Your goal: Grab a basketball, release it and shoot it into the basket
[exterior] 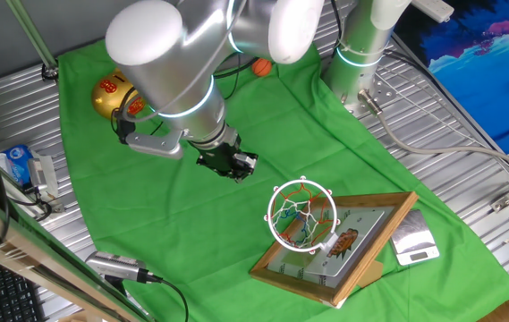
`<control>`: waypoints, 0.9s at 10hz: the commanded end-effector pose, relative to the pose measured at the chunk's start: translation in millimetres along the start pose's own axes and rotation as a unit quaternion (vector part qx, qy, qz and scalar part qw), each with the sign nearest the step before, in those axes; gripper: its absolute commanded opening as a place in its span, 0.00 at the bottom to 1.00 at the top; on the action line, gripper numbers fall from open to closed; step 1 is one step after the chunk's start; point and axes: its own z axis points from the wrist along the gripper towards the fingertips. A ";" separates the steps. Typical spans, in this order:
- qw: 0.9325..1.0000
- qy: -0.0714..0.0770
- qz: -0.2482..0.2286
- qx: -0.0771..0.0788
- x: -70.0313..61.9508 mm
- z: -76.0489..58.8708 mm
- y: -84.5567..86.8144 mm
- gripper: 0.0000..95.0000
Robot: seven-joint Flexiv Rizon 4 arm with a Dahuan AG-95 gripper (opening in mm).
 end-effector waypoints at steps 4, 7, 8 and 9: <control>1.000 0.007 -0.009 0.005 0.7 0.2 0.2 0.00; 1.000 -0.002 -0.031 0.001 13.0 3.5 -26.8 0.00; 0.999 -0.003 -0.036 0.000 15.5 4.1 -33.2 0.00; 0.998 -0.001 -0.058 0.001 23.1 6.3 -56.7 0.00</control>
